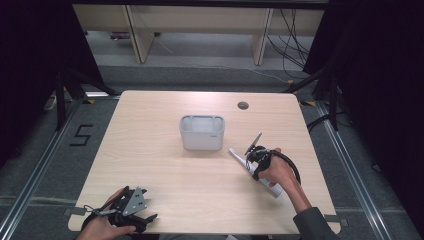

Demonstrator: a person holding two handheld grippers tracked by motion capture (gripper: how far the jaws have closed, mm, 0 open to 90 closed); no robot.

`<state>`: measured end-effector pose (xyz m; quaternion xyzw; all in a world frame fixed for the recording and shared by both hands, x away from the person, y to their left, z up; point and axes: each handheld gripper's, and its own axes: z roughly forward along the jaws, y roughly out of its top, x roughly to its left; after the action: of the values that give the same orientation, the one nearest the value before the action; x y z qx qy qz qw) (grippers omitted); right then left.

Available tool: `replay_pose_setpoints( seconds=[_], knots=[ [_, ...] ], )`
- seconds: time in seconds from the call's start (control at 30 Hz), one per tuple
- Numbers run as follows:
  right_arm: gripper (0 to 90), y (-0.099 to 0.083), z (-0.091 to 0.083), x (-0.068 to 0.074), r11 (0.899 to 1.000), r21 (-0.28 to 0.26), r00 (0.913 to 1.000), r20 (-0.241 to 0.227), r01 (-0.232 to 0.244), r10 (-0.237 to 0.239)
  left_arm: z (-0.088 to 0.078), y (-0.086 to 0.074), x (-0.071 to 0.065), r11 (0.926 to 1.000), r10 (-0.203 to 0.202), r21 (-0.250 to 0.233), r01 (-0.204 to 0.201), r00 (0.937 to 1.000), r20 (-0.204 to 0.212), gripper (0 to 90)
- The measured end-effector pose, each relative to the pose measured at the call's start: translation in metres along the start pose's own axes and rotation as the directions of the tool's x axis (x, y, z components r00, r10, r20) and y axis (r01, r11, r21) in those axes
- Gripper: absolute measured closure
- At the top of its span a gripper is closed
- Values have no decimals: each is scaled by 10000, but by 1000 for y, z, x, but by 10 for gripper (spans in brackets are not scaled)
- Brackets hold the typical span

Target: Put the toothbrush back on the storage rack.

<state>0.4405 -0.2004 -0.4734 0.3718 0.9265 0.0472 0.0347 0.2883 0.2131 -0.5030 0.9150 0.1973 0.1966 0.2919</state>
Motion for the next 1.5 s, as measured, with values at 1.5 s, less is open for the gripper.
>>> replay_pose_setpoints(
  seconds=[1.5],
  knots=[
    [667,-9,-25,-12,9978,90,9968,445,659,-663,0,0,1,10000,6,4,-6,10000,14,164]
  ],
)
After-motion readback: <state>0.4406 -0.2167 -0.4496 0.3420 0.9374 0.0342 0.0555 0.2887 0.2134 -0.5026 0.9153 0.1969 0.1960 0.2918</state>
